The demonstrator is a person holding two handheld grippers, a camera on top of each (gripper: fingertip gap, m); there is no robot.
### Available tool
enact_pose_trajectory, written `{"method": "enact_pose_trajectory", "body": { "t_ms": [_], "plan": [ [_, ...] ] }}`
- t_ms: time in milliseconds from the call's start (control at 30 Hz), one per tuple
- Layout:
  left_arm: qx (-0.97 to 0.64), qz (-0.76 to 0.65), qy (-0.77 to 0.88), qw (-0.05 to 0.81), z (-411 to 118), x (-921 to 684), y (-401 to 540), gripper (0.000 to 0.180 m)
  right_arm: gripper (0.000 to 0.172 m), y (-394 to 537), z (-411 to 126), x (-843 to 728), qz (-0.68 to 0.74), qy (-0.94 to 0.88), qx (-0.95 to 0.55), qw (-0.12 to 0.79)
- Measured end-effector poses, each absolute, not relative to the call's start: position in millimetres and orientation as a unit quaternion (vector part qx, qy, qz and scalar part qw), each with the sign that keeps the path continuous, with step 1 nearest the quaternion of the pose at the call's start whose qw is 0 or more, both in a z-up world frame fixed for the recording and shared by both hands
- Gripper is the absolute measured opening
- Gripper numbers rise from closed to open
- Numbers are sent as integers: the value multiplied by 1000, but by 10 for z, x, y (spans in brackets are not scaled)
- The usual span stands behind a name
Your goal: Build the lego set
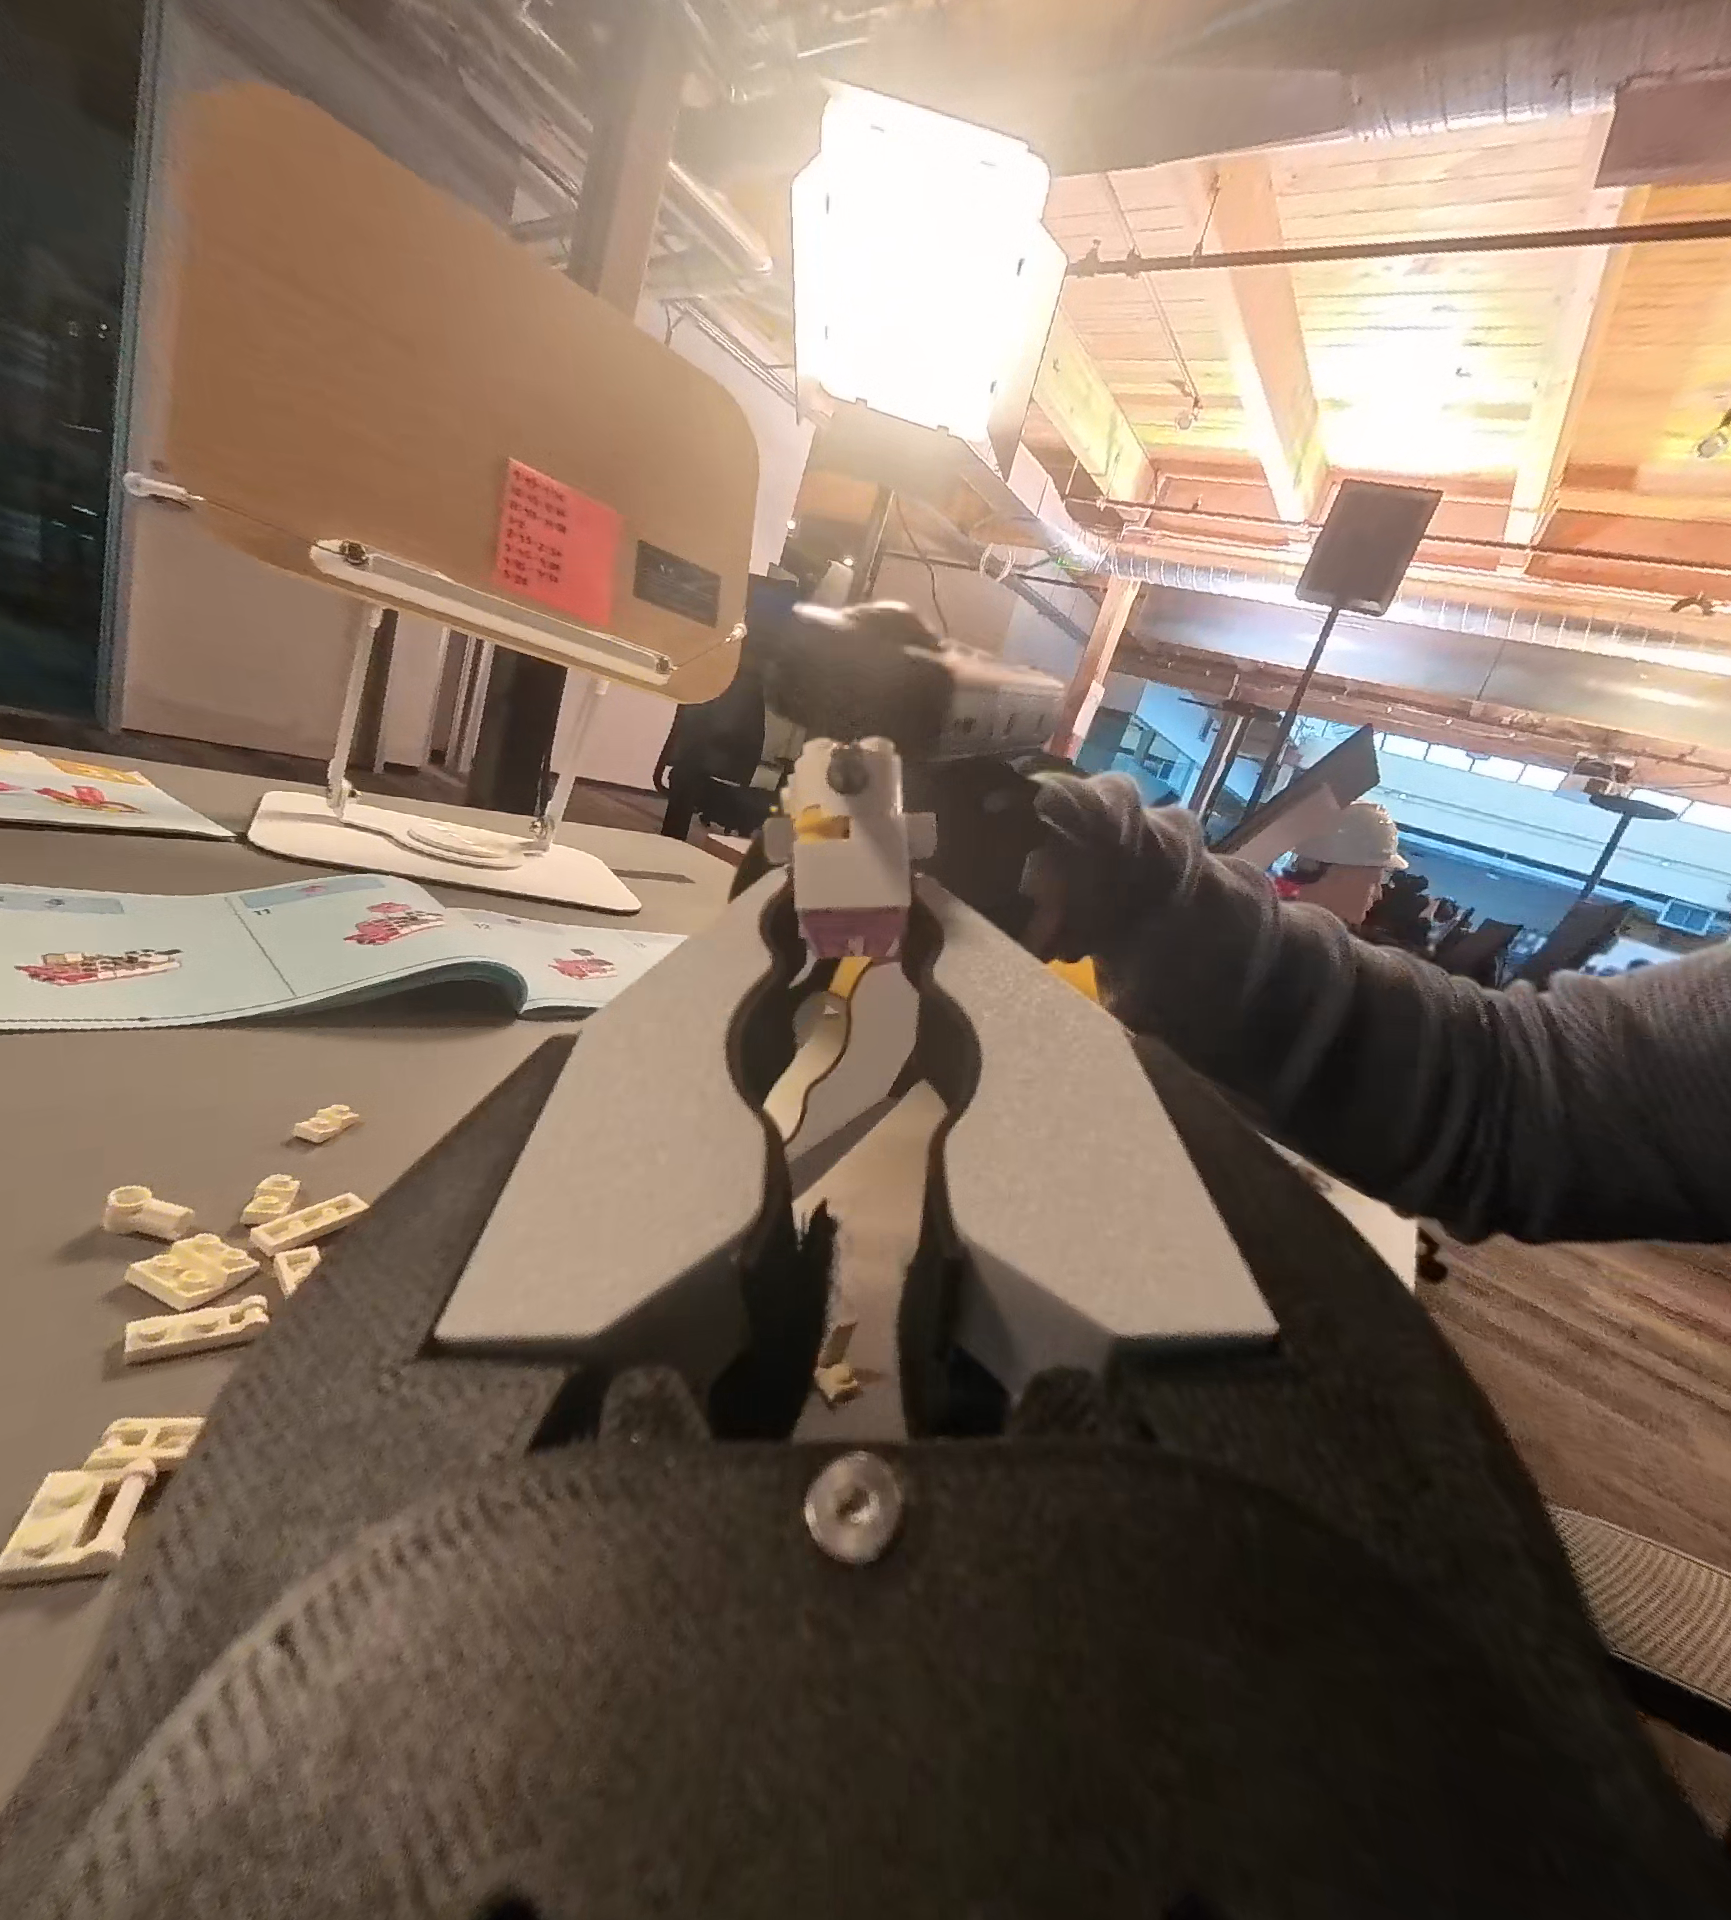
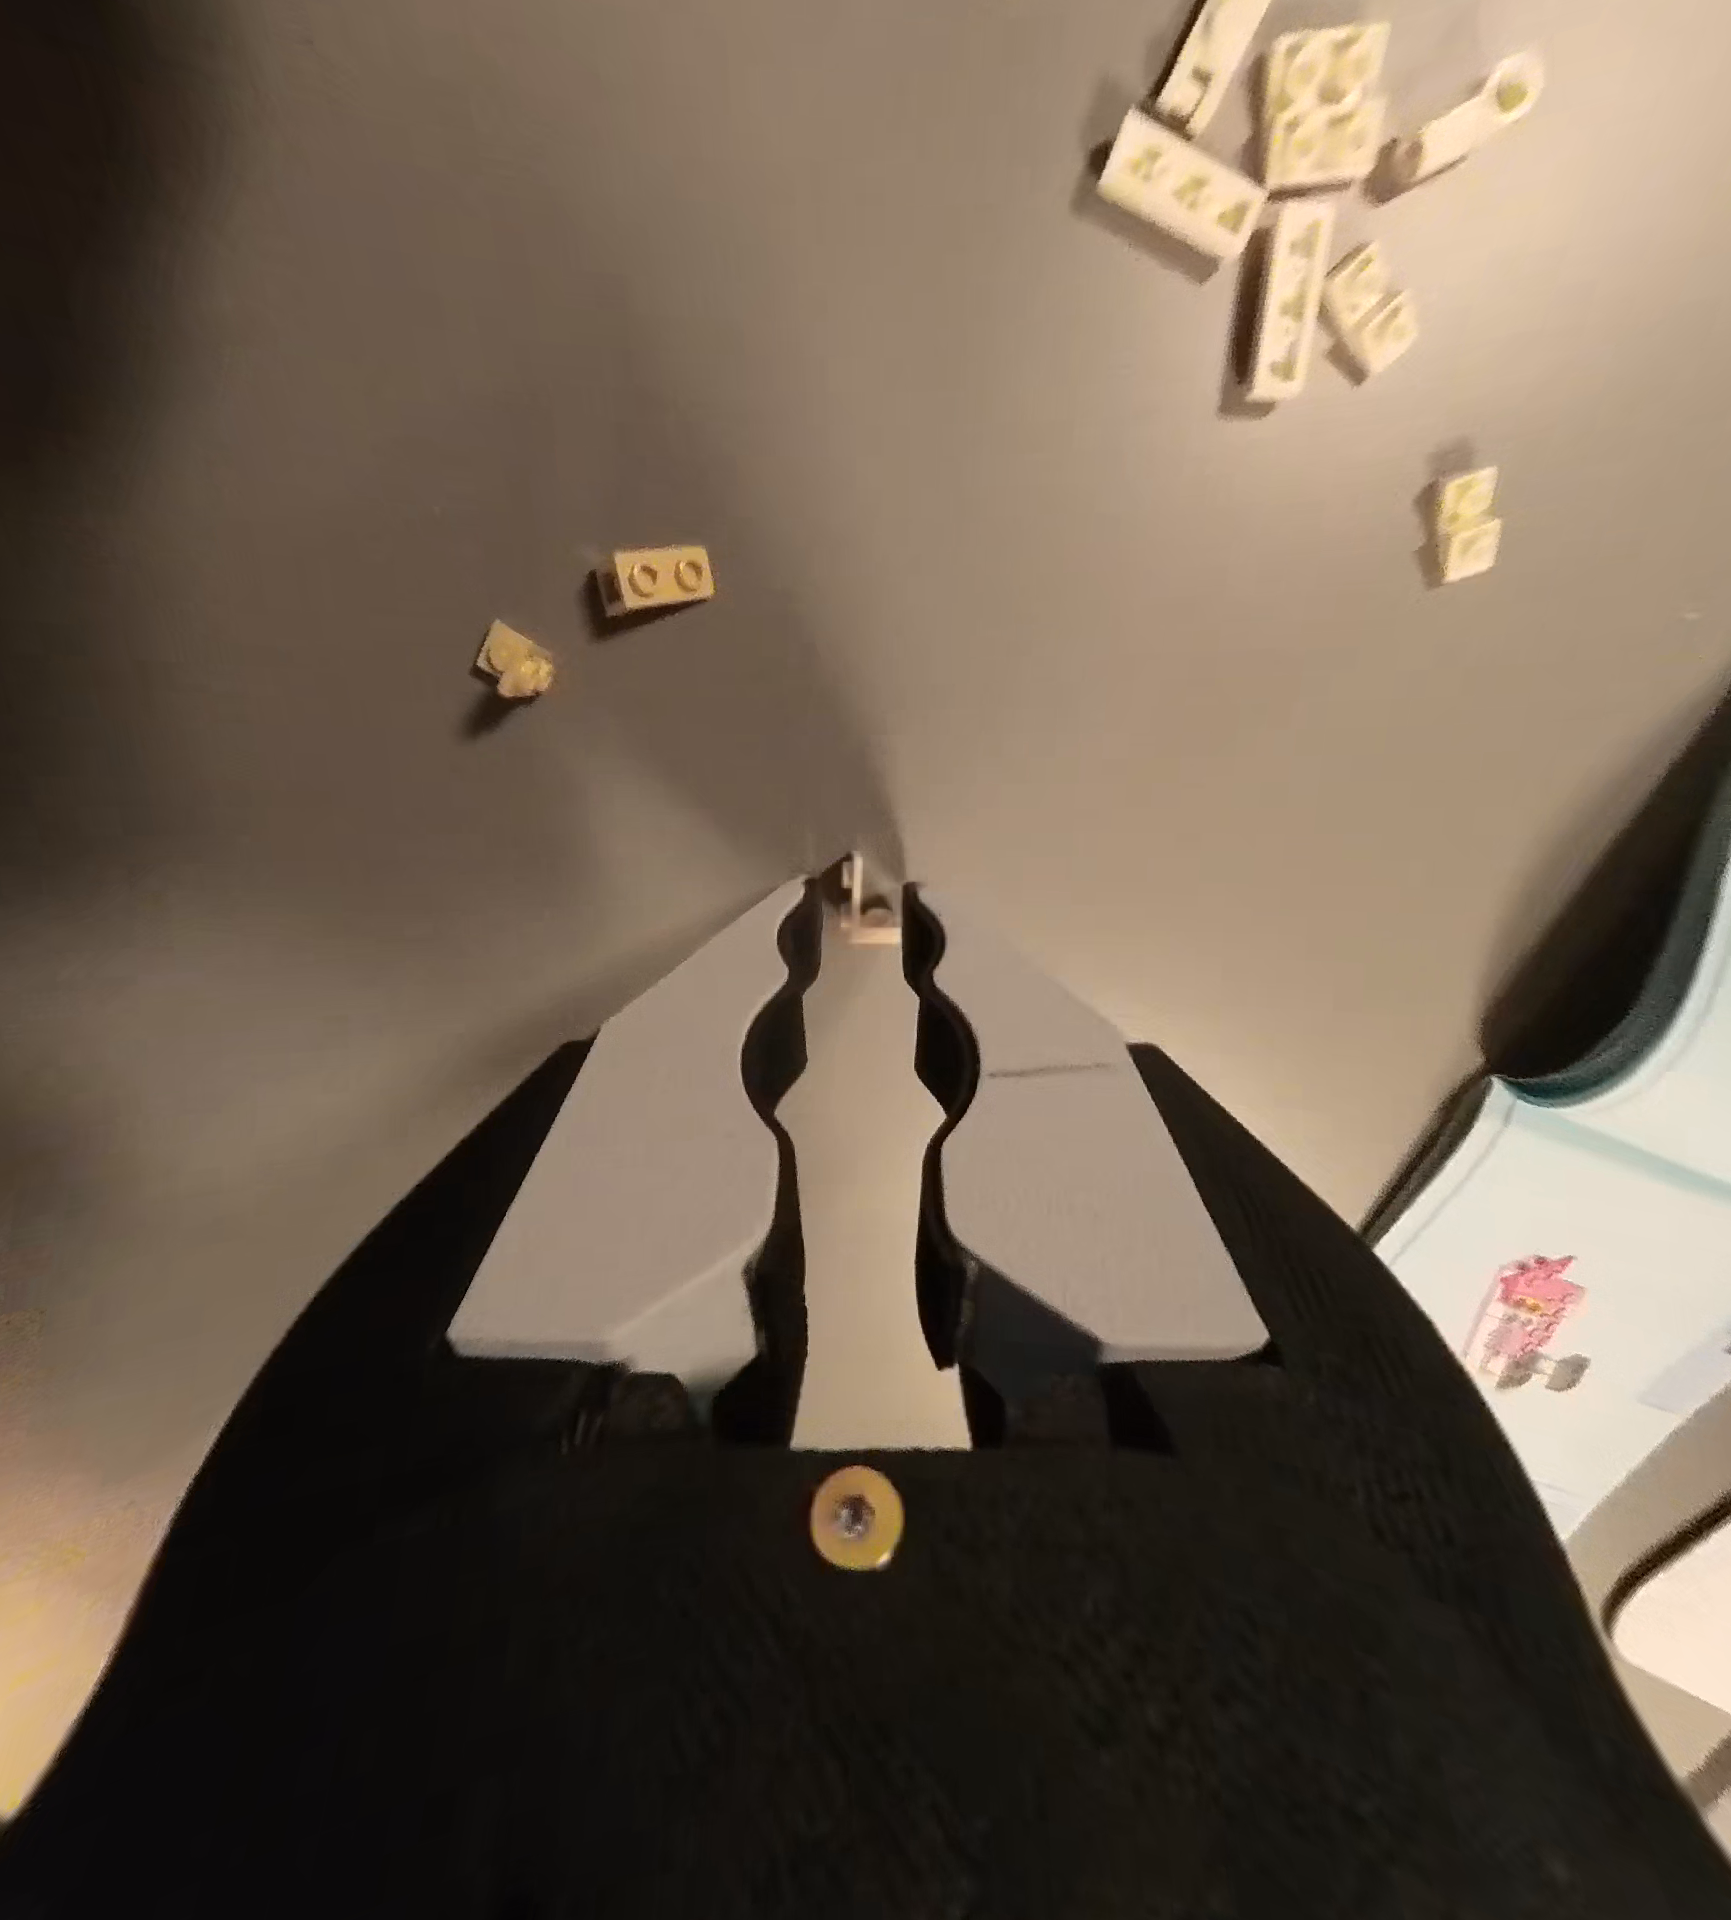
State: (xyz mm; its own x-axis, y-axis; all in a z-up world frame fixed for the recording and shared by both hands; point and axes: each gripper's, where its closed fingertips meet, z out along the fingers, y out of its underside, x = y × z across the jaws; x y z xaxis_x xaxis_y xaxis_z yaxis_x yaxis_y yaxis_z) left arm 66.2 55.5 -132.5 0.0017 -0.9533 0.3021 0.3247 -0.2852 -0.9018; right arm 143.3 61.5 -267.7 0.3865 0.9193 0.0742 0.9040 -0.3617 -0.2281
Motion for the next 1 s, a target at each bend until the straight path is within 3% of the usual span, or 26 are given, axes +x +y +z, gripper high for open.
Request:
{"method": "enact_pose_trajectory", "body": {
  "t_ms": [167, 267, 333, 400, 633, 1000],
  "plan": [
    [-490, -639, 314, 503, -1311, 647, 549, 16, 1, 632, -2659, 1447, 31, -539, -831, 131],
    [-488, -646, 304, 501, -1298, 625, 568, 16, 1, 777, -2171, 1162, 139, -474, -814, 306],
    [-487, -653, 297, 498, -1289, 611, 582, 16, 1, 741, -1419, 828, 298, -405, -720, 478],
    [-484, -661, 294, 492, -1281, 605, 577, 16, 0, 505, -793, 661, 449, -353, -598, 563],
    [-466, -678, 301, 482, -1242, 597, 507, 16, 0, 442, -780, 487, 620, -280, -514, 523],
    [-453, -685, 290, 492, -1193, 543, 510, 16, 1, 507, -982, 382, 636, -269, -516, 507]
  ]
}}
